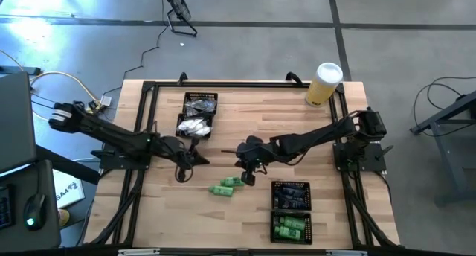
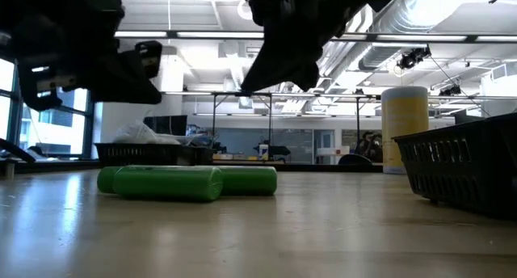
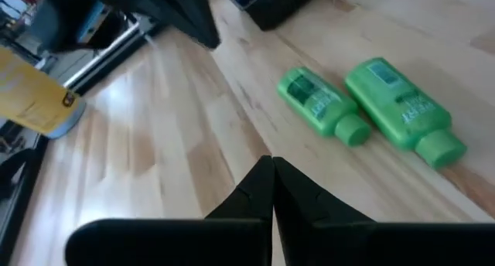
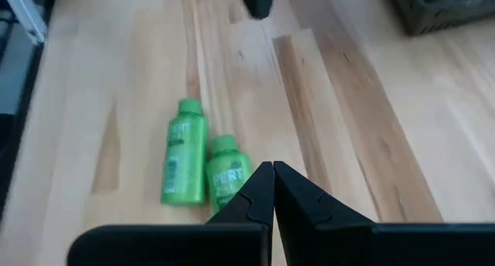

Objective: Pick & Place Travel size toiletries
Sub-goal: Put the green shampoo into the bottom black basket

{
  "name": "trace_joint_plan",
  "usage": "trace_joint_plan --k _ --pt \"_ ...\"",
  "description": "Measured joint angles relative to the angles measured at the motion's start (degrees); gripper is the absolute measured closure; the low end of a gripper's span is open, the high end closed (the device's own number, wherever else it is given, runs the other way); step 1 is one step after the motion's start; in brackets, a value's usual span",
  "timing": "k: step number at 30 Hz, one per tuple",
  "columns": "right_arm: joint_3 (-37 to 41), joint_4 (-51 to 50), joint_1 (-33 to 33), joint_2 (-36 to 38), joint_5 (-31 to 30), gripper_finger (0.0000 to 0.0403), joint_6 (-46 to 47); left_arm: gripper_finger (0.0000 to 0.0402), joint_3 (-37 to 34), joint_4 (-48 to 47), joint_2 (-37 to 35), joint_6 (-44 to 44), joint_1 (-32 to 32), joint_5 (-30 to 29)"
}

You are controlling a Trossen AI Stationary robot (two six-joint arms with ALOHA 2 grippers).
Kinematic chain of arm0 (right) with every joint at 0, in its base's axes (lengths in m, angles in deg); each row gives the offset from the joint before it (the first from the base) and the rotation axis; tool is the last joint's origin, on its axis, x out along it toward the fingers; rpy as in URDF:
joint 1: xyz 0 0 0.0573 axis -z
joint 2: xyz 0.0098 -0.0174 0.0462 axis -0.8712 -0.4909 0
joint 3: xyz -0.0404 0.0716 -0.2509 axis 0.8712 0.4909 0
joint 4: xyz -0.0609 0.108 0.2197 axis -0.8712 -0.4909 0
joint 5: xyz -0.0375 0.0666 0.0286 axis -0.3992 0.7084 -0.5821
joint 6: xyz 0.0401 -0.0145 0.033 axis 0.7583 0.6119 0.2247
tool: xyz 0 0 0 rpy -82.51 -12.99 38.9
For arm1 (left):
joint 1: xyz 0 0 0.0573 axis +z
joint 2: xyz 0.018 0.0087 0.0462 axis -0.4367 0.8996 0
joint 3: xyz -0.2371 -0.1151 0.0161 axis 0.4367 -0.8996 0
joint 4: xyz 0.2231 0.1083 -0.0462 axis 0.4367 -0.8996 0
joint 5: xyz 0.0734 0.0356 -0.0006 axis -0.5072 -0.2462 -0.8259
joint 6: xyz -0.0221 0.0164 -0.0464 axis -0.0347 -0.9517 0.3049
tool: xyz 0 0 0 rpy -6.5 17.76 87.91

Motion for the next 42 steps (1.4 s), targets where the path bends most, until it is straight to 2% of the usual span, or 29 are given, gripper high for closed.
trace_joint_plan --k 6,15,20,24,28,37,42 --pt "-0.5 -1.1 0.1 -1.3 0.2 0.0400 1.7 0.0402 0.0 -12.5 -13.5 -1.3 0.0 -2.5" --pt "-10.4 -4.2 0.1 -8.2 -1.6 0.0400 -4.2 0.0402 0.0 -28.5 -33.1 -2.8 0.0 -8.5" --pt "-13.7 -14.6 0.1 -9.5 -1.1 0.0400 -4.2 0.0402 0.0 -35.3 -42.3 -3.9 0.0 -10.6" --pt "-13.9 -18.3 -0.4 -9.5 2.6 0.0400 -2.8 0.0402 0.0 -39.6 -48.3 -4.0 0.0 -12.3" --pt "-14.0 -17.3 -1.2 -9.5 7.9 0.0400 -3.1 0.0402 0.0 -42.6 -52.1 -4.1 0.0 -13.3" --pt "-14.0 -17.1 -1.1 -9.5 7.4 0.0398 -3.5 0.0402 0.0 -43.1 -53.8 -3.8 0.0 -13.6" --pt "-14.0 -17.1 -1.3 -9.5 7.3 0.0358 -4.3 0.0402 0.0 -43.4 -53.8 -3.7 0.0 -13.6"
